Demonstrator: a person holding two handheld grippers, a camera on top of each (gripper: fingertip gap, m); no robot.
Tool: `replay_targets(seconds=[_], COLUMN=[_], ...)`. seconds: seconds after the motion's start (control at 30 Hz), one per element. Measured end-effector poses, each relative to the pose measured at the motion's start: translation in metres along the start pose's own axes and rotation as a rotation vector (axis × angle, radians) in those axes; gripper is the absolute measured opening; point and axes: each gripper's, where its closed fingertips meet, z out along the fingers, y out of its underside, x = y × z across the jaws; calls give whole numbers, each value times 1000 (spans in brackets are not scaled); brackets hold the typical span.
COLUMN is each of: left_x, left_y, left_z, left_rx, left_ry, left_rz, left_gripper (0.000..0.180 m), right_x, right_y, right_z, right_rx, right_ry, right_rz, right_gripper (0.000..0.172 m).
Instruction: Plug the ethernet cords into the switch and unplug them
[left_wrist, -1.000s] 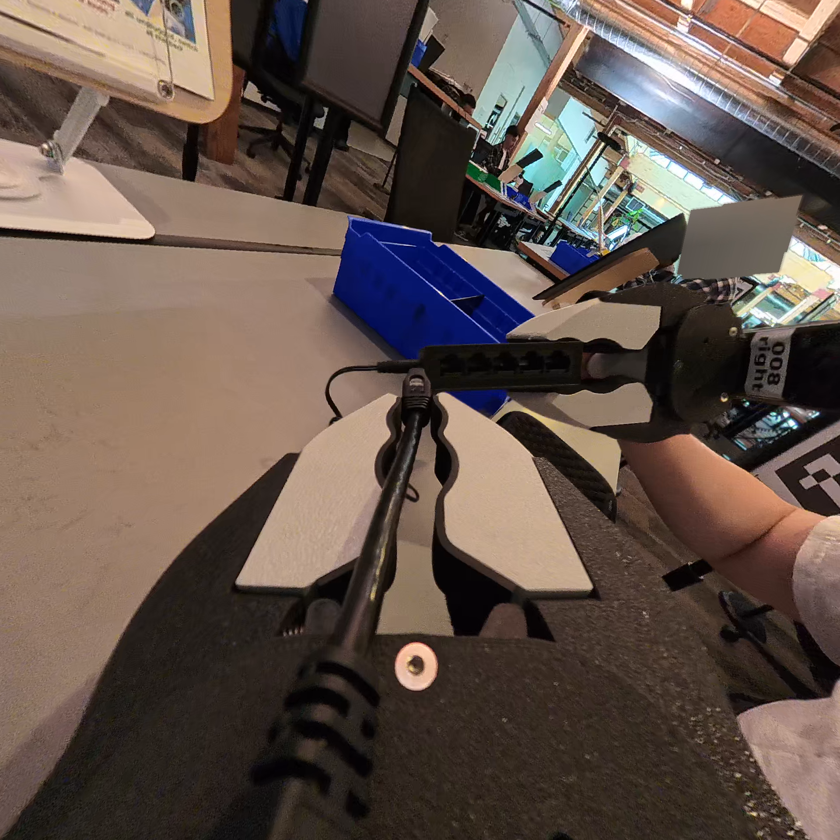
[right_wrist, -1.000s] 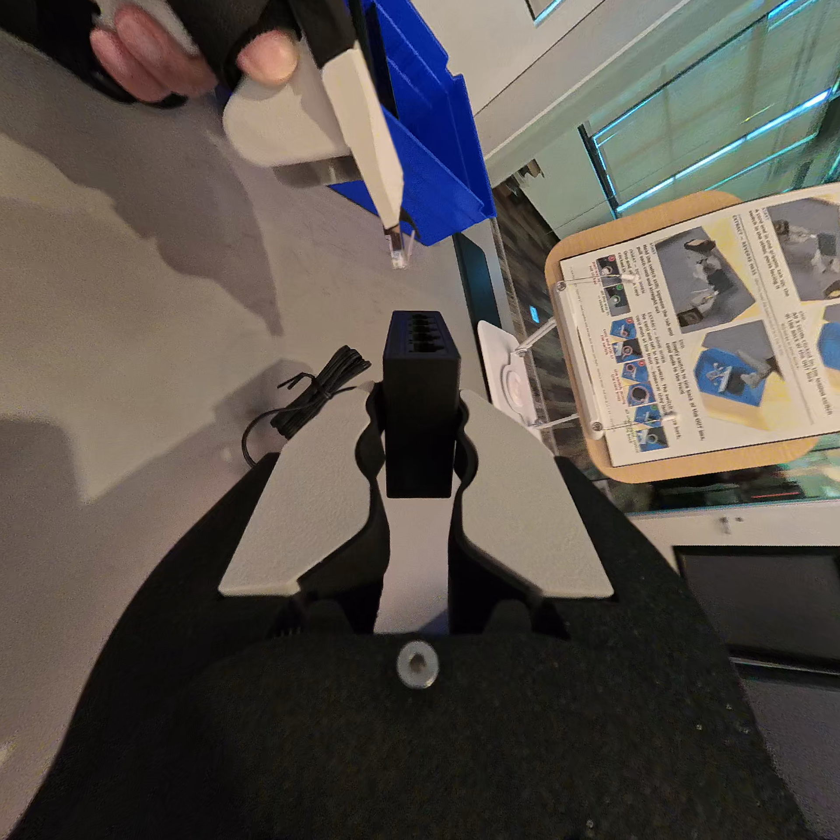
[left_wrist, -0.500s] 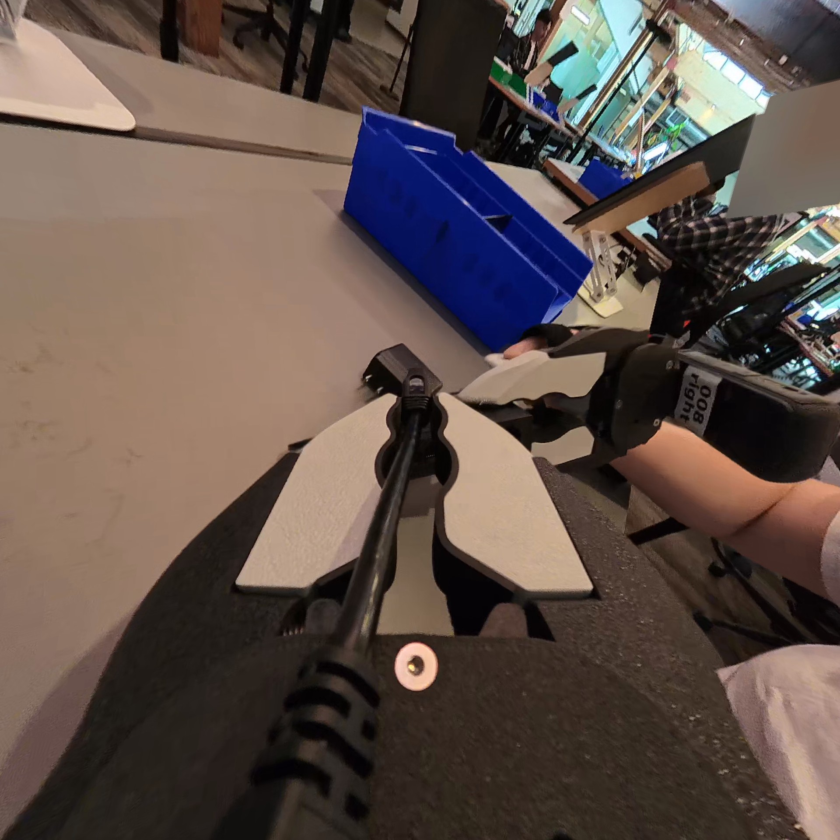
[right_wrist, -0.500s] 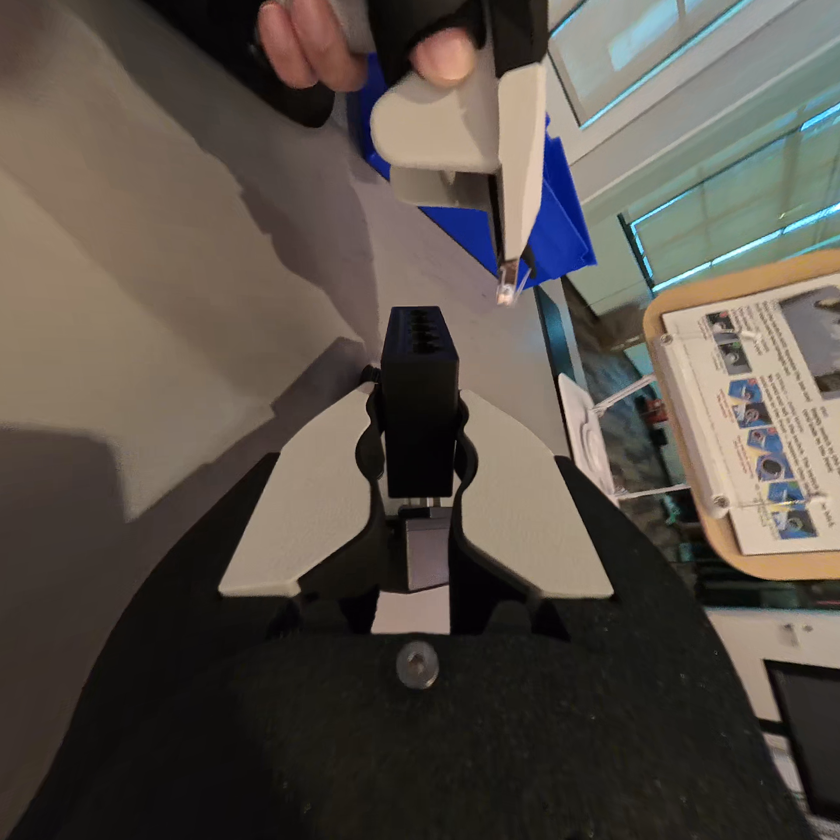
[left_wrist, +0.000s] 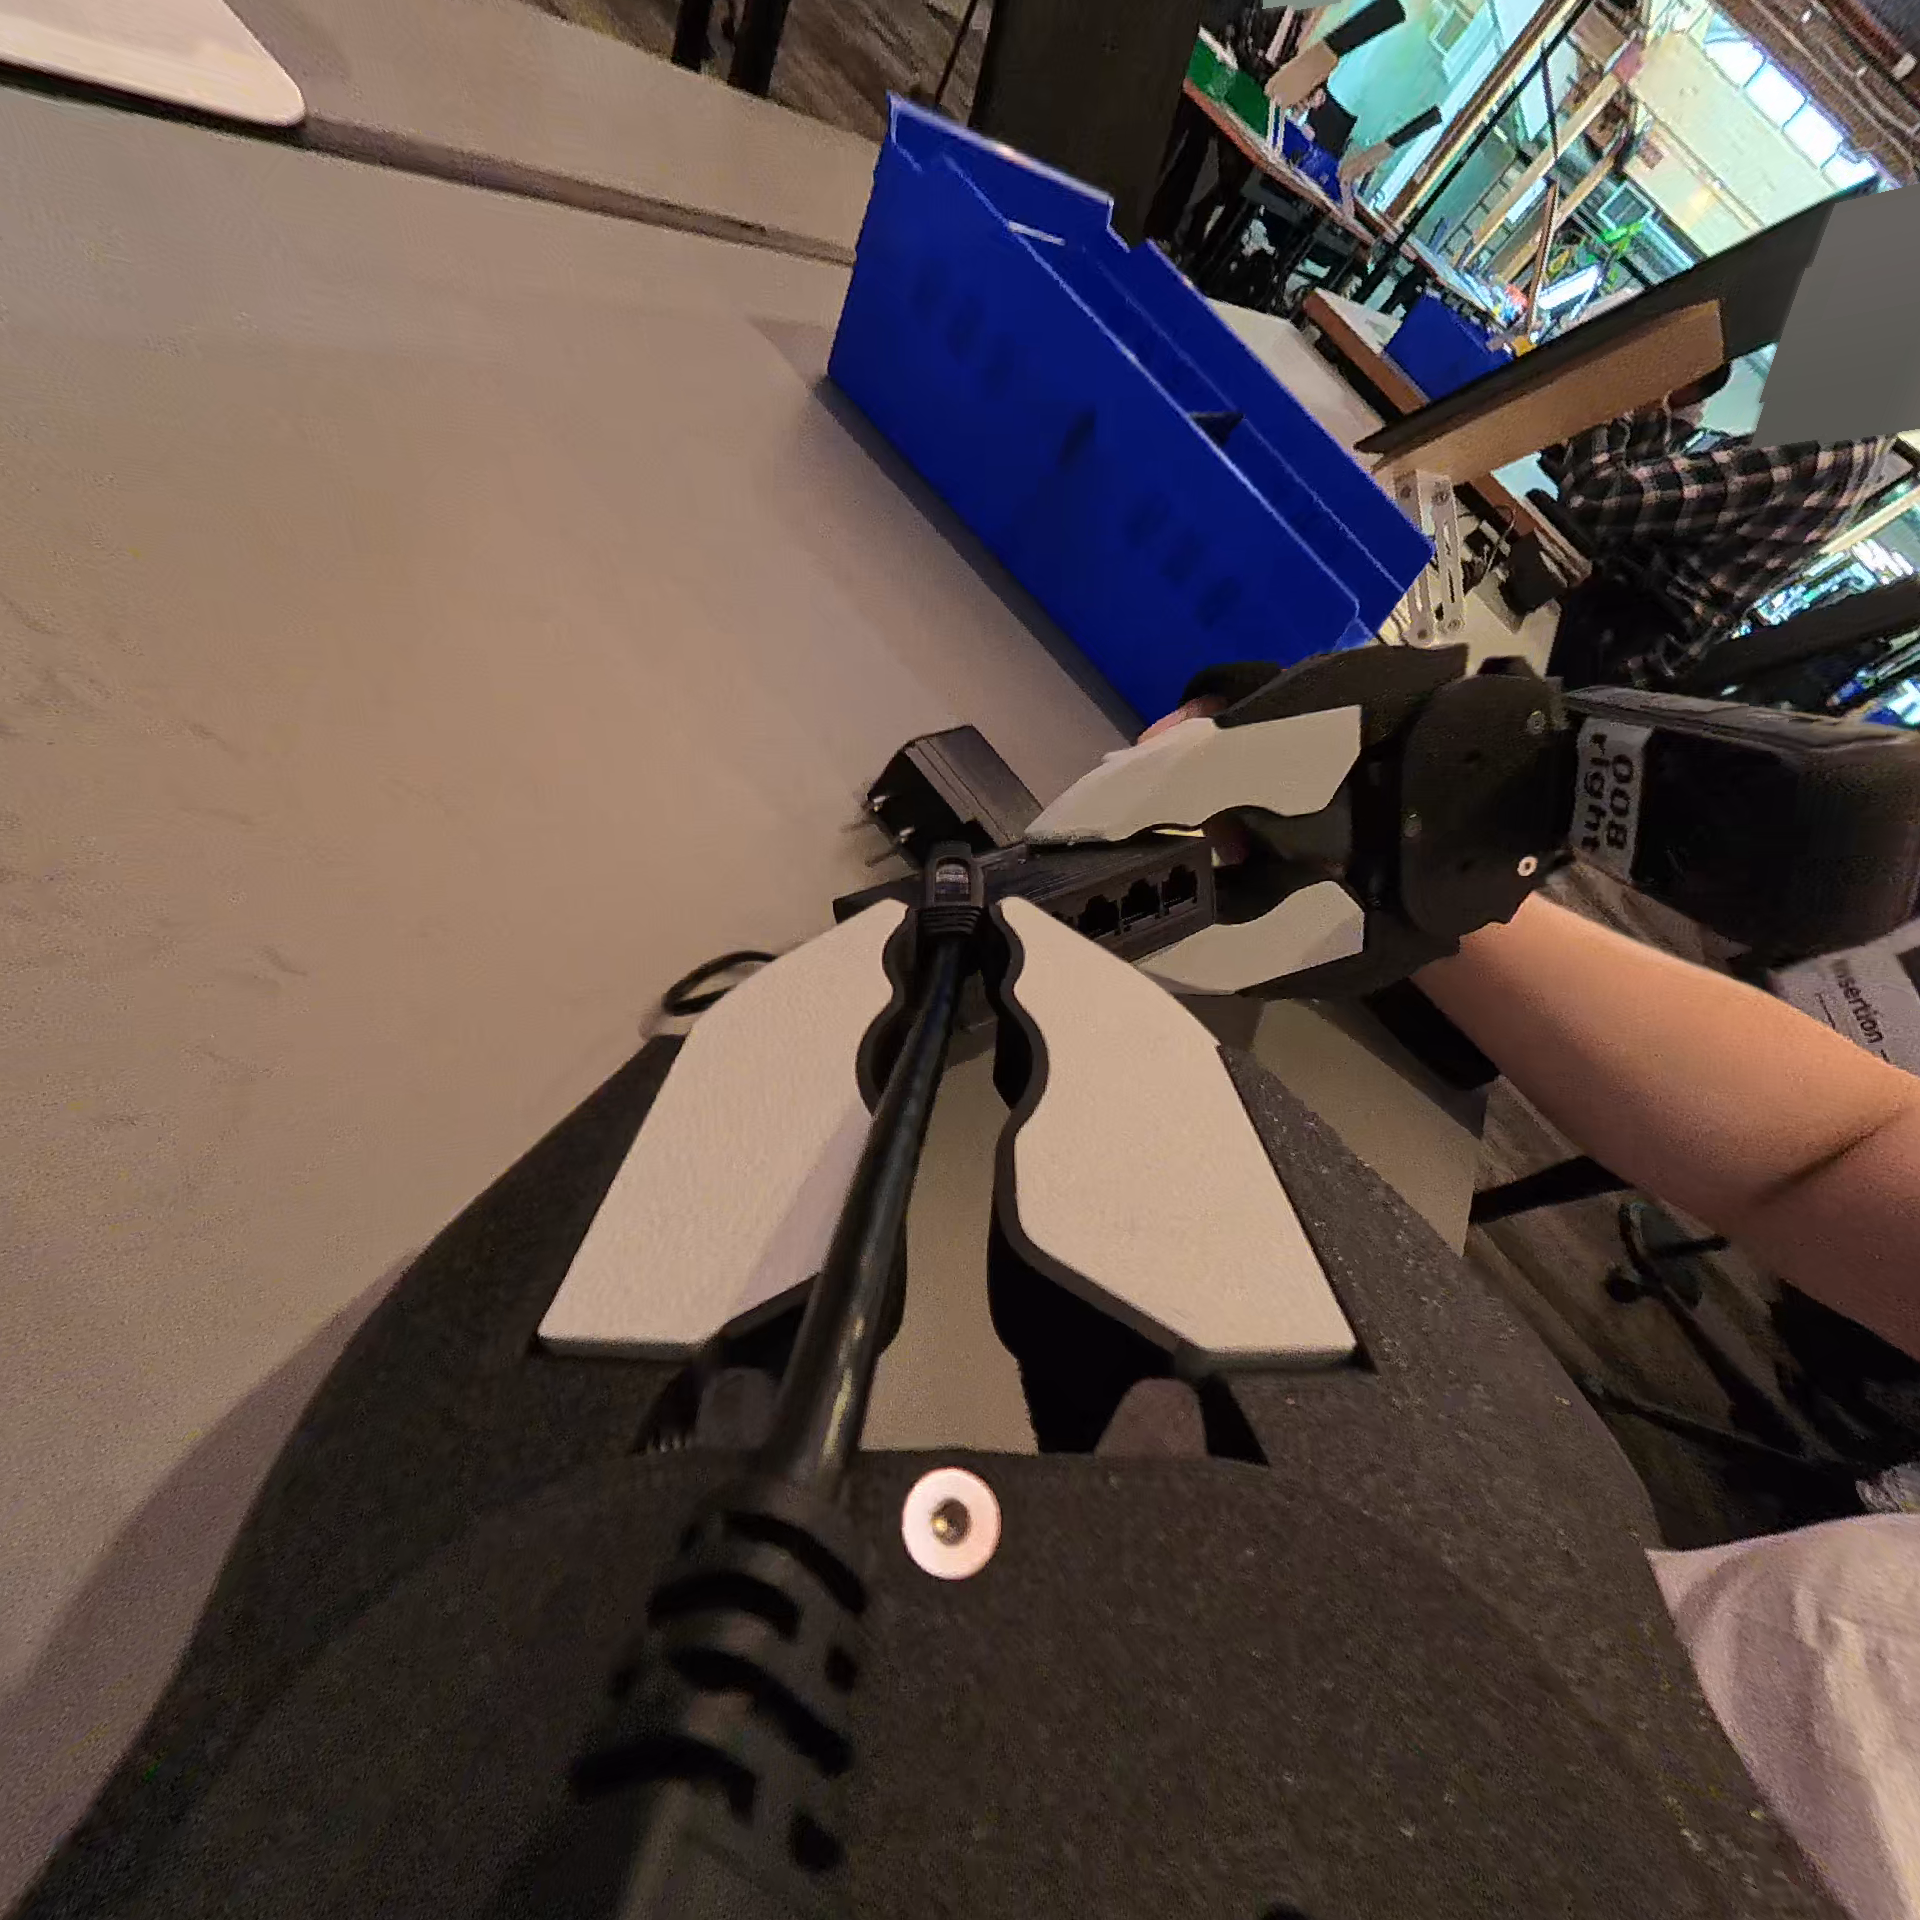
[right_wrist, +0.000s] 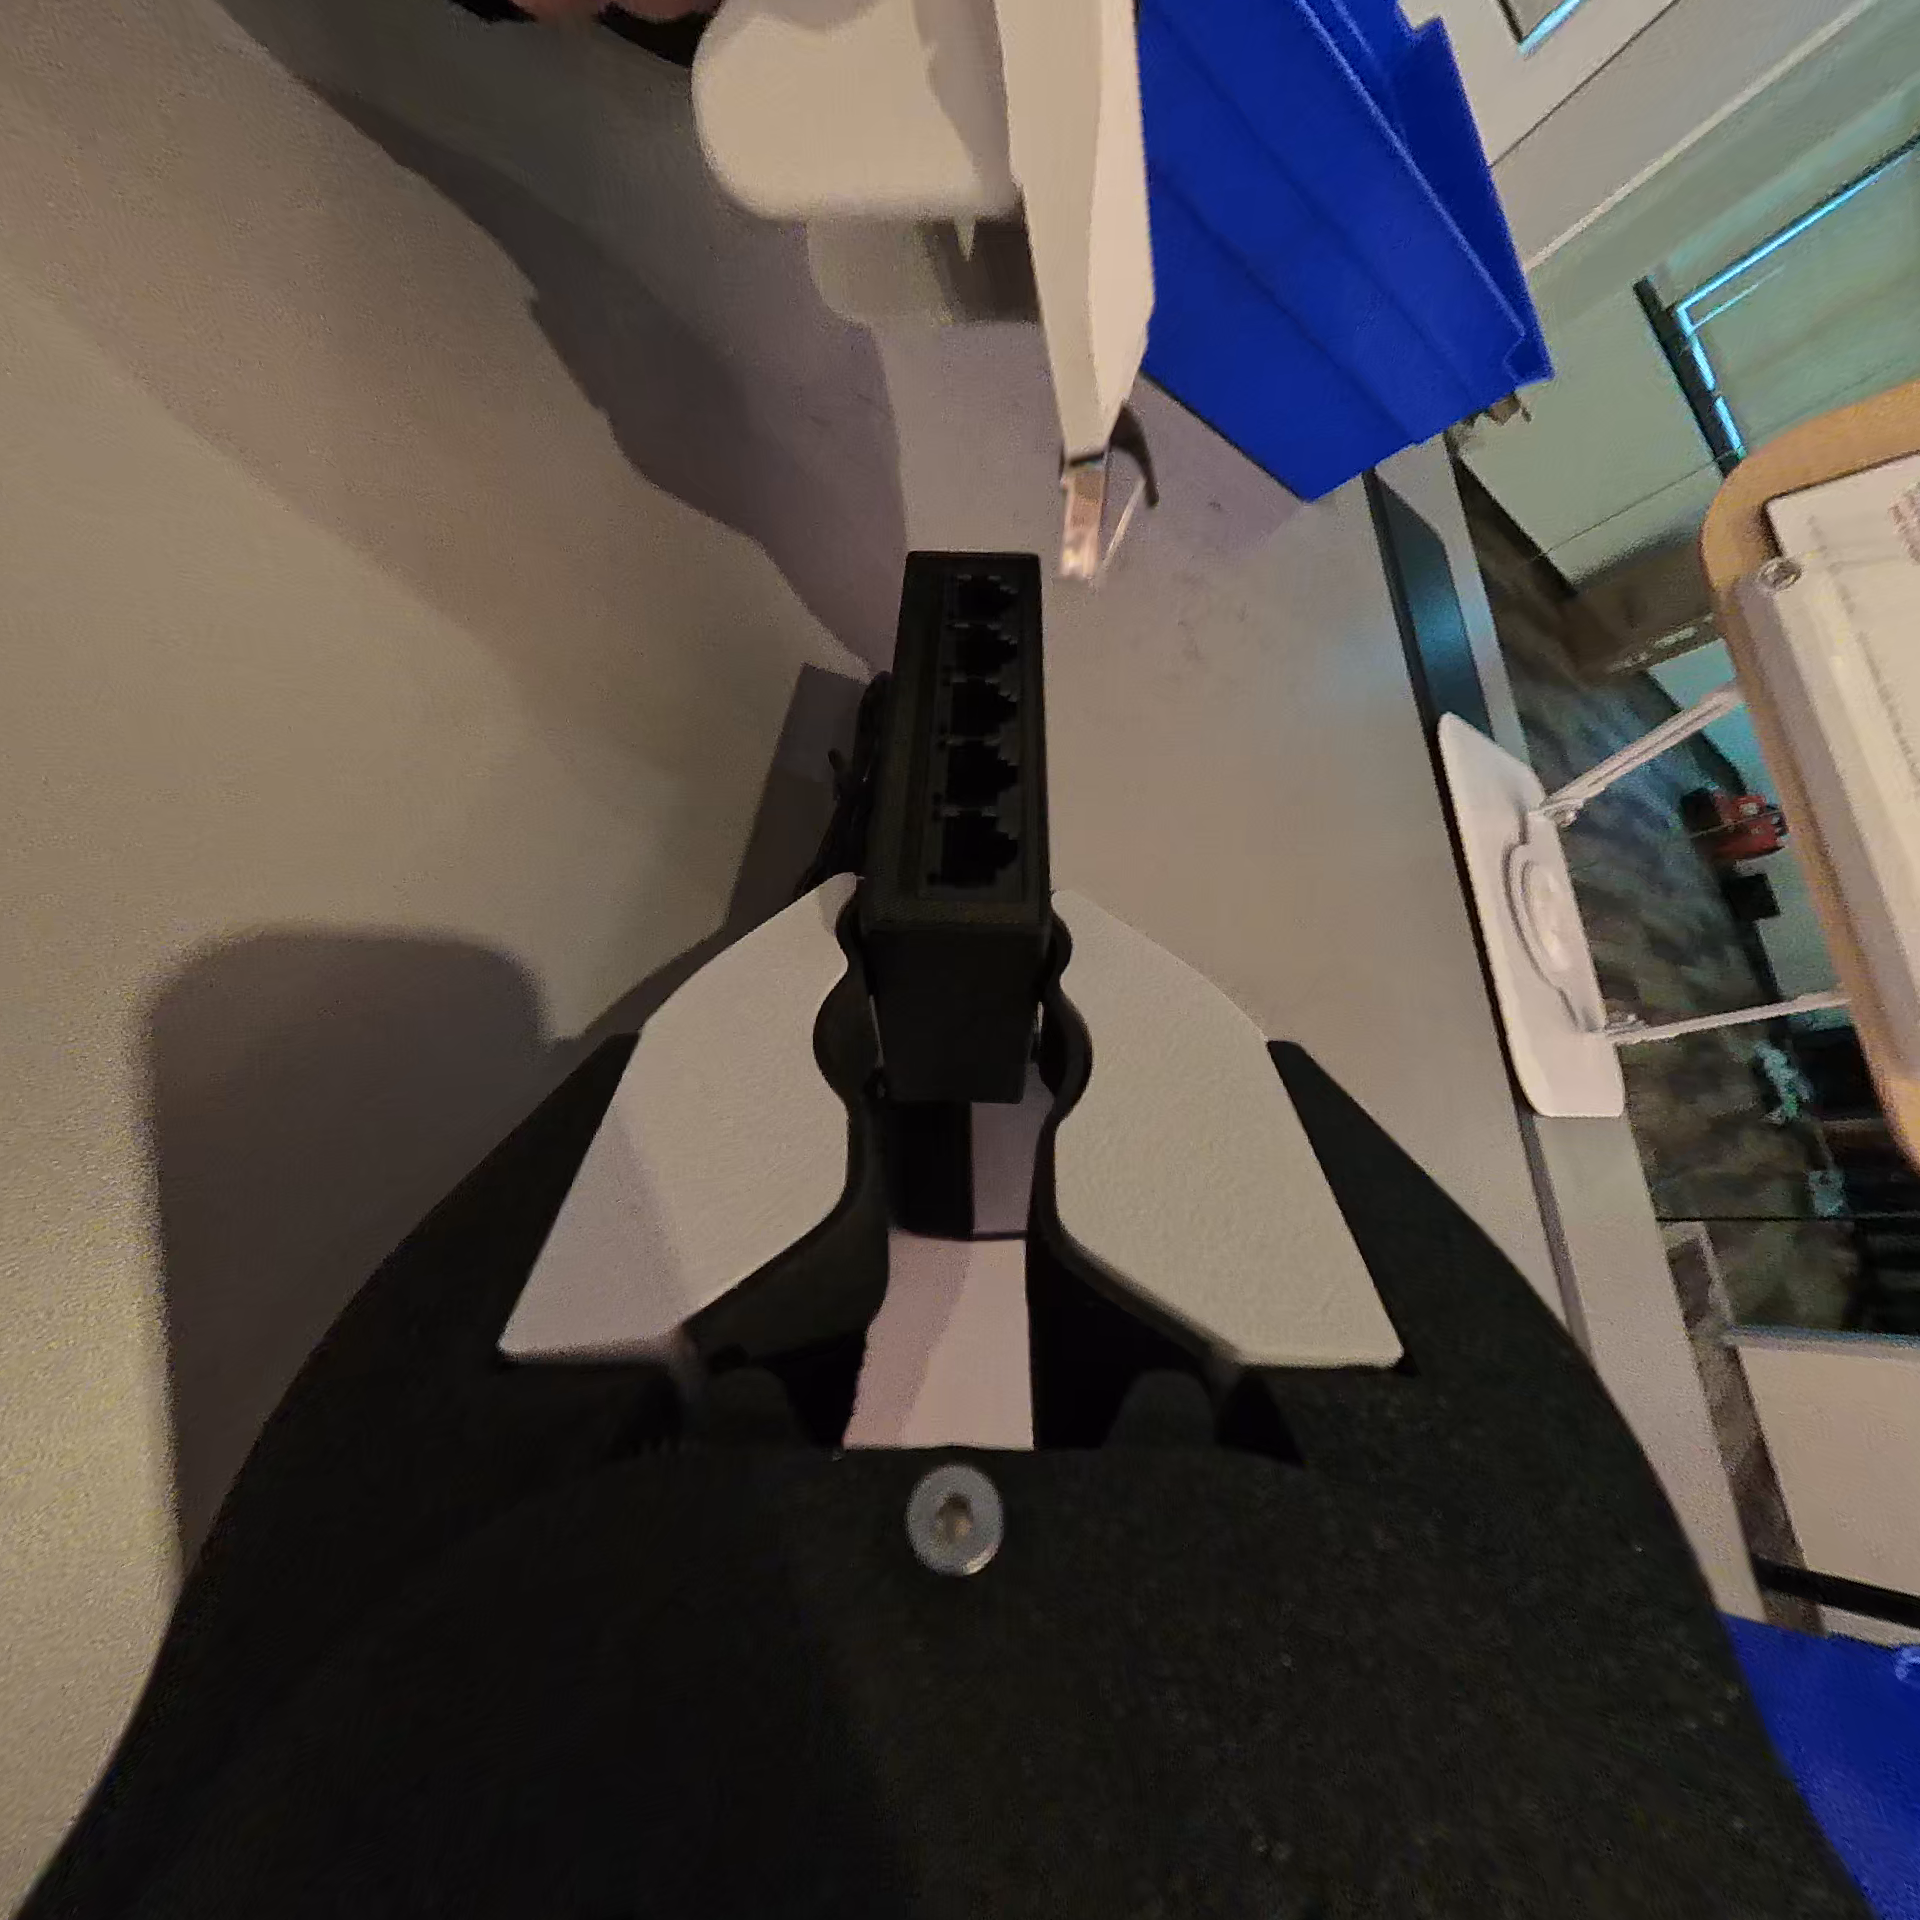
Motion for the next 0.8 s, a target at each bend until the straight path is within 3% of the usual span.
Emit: replay_targets(seconds=[0.23, 0.53, 0.8], left_x=[-6, -10, 5], left_y=[-12, -6, 6], left_z=[-5, 0, 9], left_rx=[61, 64, 56], left_ry=[-44, -110, -133], left_rz=[20, 48, 85], left_gripper=[11, 11, 11], right_x=[3, 5, 6], right_y=[8, 8, 9], right_z=[4, 9, 9], right_rx=[-48, -109, -124], right_ry=[23, 67, 80], right_rz=[-25, -196, -224], right_gripper=[28, 28, 27])
